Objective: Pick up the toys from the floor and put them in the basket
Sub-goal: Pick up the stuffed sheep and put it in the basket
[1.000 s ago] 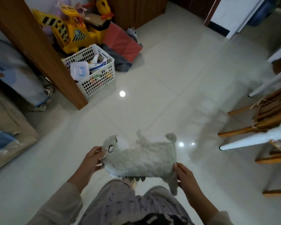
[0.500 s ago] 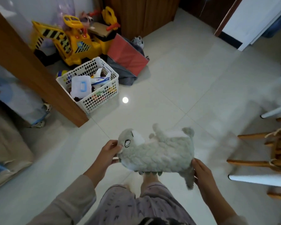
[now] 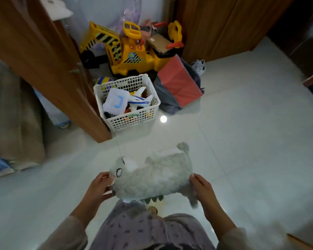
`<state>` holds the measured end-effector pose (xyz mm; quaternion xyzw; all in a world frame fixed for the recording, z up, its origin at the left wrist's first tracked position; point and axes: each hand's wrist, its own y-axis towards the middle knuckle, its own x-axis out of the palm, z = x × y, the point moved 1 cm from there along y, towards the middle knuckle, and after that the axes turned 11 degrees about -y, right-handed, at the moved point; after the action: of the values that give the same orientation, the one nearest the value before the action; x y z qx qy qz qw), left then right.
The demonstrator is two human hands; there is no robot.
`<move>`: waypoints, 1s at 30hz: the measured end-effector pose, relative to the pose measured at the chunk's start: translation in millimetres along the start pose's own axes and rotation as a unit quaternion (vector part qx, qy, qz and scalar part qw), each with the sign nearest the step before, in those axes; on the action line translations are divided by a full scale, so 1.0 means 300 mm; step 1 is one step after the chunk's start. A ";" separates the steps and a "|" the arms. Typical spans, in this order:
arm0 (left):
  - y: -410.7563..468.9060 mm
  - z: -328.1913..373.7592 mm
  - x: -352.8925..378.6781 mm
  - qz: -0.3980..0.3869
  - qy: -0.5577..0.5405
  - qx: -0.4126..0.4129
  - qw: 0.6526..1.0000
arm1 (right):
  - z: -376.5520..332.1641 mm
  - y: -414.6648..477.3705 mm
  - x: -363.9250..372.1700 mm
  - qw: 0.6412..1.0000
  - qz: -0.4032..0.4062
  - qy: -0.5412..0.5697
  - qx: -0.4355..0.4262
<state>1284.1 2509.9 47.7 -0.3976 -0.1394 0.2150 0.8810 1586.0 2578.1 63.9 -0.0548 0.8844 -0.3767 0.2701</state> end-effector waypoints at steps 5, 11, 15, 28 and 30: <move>0.081 0.096 0.000 0.035 -0.043 -0.002 0.998 | -0.218 0.154 -0.019 0.995 -0.060 -0.063 -0.046; 0.278 0.253 0.043 0.060 -0.078 -0.004 0.995 | -0.418 0.368 0.014 0.992 -0.074 -0.085 -0.058; 0.436 0.441 0.095 0.062 -0.084 -0.001 0.995 | -0.566 0.505 0.036 0.994 -0.060 -0.086 -0.031; 0.826 0.919 0.174 0.050 -0.073 0.008 0.996 | -1.019 0.905 0.051 0.996 -0.069 -0.045 -0.023; 0.900 0.928 0.168 0.071 -0.053 -0.008 0.996 | -1.040 0.988 0.080 0.995 -0.081 -0.058 -0.001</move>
<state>1139.4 2872.5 25.8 -0.4013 -0.1589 0.2971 0.8517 1435.2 2980.0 25.0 -0.1478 0.8603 -0.3930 0.2893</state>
